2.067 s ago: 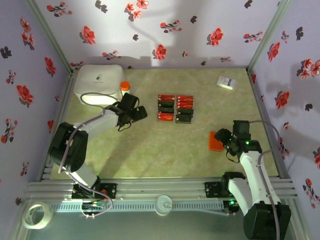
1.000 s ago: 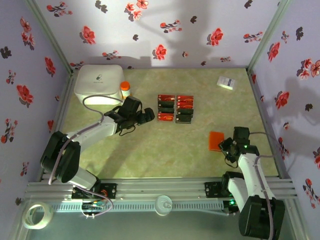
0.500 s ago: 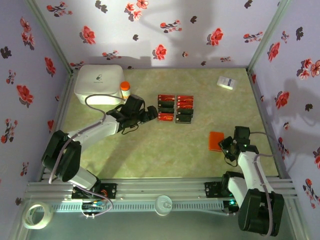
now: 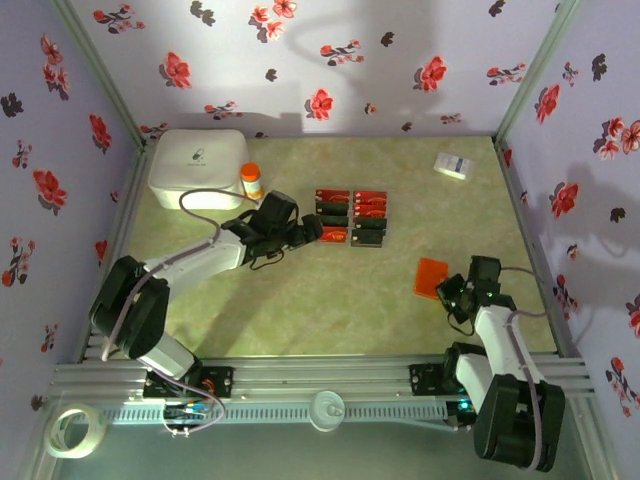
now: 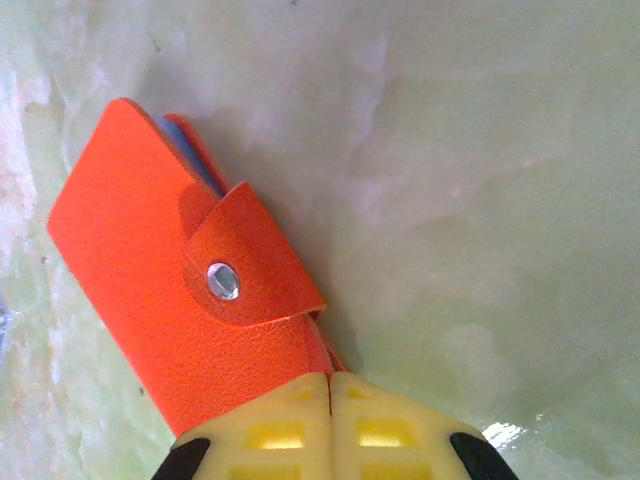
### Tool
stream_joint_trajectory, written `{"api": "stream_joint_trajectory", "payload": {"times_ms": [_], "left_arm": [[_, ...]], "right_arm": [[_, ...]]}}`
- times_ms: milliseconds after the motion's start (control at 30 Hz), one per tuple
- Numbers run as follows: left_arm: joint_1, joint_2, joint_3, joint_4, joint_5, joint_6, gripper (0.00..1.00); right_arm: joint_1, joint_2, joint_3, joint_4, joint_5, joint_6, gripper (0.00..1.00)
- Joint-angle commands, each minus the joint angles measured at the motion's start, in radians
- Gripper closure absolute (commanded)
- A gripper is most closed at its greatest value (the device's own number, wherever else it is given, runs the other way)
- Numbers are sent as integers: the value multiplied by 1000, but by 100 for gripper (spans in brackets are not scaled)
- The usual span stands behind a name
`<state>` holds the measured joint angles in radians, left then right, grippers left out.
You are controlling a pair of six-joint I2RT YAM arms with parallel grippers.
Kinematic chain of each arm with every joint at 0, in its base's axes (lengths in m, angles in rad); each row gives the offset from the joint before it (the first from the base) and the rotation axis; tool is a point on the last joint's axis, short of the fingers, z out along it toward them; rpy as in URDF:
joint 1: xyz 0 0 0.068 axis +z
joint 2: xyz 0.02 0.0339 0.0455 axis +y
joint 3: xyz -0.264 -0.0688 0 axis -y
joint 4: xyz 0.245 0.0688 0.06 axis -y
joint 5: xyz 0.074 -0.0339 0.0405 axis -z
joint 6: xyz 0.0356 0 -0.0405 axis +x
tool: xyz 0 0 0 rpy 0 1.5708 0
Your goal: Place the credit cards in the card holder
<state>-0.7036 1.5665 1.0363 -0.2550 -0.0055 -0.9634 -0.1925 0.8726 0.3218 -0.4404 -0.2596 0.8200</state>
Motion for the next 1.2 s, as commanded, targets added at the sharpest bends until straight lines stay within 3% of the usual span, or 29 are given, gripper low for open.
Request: {"api": "stream_joint_trajectory", "payload": {"times_ms": [0, 300, 467, 767, 967, 1167], "left_arm": [[-7, 3, 33, -11, 1, -5, 0], [17, -20, 69, -51, -34, 91, 0], [54, -41, 85, -42, 3, 103, 0], [142, -101, 54, 34, 201, 68, 0], [226, -126, -65, 289, 380, -37, 0], [240, -138, -99, 376, 408, -89, 0]], "right_arm": [[-11, -51, -5, -32, -44, -10, 100], [-8, -105, 74, 72, -360, -24, 100], [38, -147, 134, 113, -432, 52, 100], [326, -140, 206, 313, -313, 252, 100], [553, 10, 286, 478, -191, 293, 100], [724, 178, 385, 614, -123, 301, 100]]}}
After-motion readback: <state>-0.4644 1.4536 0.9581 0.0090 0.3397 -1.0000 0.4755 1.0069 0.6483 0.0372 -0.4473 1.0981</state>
